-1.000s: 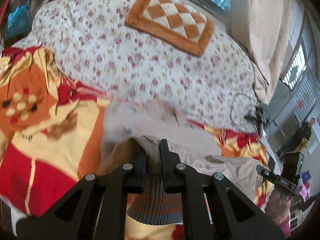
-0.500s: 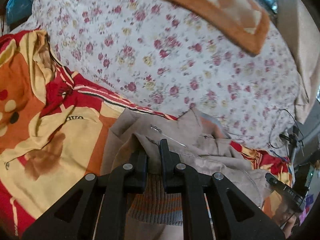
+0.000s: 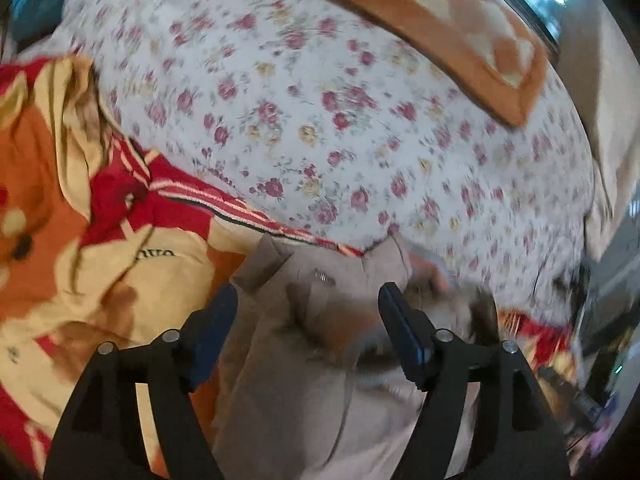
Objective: Fold large clothes
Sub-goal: 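Lift the hem and fold it up toward the collar with both tools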
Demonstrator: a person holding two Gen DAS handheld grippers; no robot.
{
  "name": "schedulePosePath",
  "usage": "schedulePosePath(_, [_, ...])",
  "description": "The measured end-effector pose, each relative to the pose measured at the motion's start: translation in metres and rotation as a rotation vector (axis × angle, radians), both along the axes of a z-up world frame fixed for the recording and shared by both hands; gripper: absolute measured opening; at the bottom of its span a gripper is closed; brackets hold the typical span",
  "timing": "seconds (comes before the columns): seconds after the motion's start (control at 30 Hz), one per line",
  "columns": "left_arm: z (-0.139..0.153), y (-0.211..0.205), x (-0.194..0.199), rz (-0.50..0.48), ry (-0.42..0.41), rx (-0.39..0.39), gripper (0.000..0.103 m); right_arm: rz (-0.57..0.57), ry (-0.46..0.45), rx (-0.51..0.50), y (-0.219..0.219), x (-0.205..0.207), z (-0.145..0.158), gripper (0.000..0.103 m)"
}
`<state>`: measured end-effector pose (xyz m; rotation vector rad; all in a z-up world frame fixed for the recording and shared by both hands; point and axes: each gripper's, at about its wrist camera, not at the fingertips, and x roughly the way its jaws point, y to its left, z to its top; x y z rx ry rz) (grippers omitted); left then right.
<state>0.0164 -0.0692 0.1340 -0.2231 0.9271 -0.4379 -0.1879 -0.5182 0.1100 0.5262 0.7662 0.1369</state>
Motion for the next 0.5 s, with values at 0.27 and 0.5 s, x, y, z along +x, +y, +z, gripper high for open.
schedulePosePath(0.27, [-0.045, -0.049, -0.019, -0.148, 0.092, 0.197, 0.072, 0.256, 0.206, -0.144, 0.076, 0.05, -0.043, 0.036])
schedulePosePath(0.5, [-0.062, -0.052, 0.047, 0.029, 0.127, 0.259, 0.072, -0.057, 0.194, -0.18, 0.033, 0.15, -0.044, 0.036])
